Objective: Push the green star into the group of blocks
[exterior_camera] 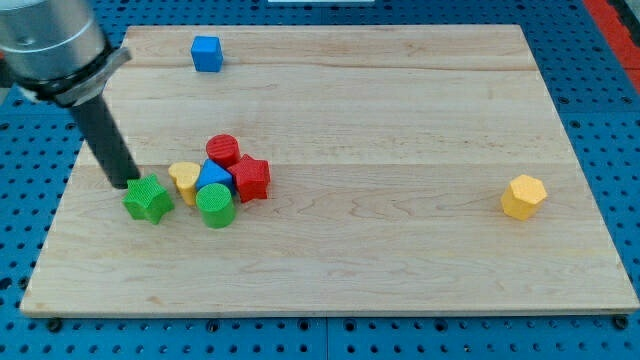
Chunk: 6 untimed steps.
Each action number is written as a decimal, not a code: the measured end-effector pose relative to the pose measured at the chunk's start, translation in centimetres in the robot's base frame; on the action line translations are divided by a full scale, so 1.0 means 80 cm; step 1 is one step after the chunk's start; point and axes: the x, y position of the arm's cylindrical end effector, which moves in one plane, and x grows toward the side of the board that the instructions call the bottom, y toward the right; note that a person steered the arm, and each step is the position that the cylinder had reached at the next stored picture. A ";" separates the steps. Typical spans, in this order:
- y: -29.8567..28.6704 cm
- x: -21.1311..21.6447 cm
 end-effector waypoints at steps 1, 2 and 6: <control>0.025 0.037; 0.016 0.048; 0.058 0.068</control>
